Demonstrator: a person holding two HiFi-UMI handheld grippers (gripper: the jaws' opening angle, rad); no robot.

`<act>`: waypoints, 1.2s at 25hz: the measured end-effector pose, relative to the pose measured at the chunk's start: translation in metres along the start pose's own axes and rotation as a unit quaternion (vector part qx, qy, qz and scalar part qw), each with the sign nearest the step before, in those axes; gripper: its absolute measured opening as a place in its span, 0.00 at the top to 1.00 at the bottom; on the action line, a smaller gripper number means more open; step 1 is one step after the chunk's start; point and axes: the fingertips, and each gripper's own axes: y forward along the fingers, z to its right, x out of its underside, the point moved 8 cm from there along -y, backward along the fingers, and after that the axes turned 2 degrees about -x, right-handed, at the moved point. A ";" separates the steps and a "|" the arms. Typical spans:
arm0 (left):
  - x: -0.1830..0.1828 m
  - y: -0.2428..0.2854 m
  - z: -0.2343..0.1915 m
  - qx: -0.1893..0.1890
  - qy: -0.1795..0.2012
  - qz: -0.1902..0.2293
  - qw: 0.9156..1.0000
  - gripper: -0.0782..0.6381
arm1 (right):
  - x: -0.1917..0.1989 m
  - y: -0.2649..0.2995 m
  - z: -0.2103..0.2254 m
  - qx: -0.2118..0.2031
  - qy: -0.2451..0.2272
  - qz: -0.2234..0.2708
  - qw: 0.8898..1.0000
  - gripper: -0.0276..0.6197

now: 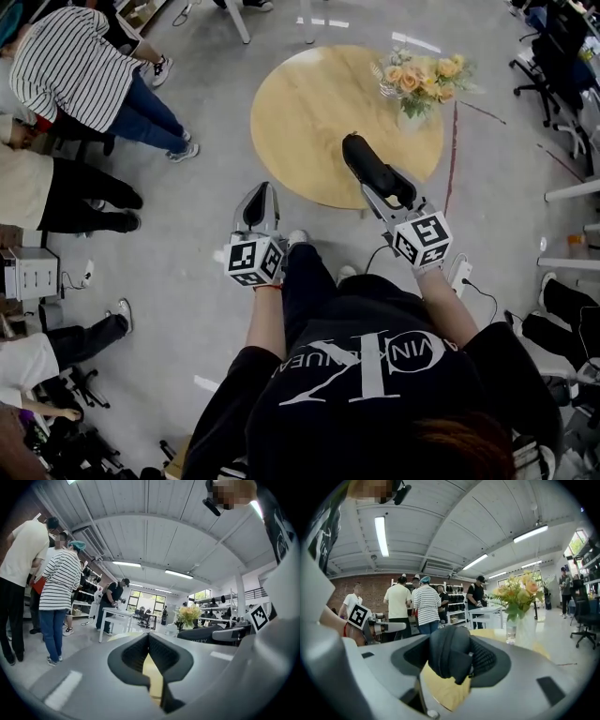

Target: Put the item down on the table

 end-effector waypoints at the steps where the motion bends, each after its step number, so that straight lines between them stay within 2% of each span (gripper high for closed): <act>1: -0.003 0.006 -0.002 0.008 0.002 -0.002 1.000 0.87 | -0.001 0.003 0.000 0.005 0.003 -0.001 1.000 0.55; 10: -0.011 0.061 -0.025 0.060 0.016 -0.037 0.997 0.87 | -0.001 0.041 0.012 0.036 0.034 -0.010 0.999 0.55; 17: -0.005 0.091 -0.055 0.083 0.017 -0.069 0.994 0.87 | 0.010 0.079 0.010 0.051 0.060 -0.026 0.997 0.55; 30: 0.017 0.147 -0.089 0.139 0.017 -0.132 0.981 0.87 | 0.037 0.147 0.023 0.080 0.130 -0.049 0.987 0.55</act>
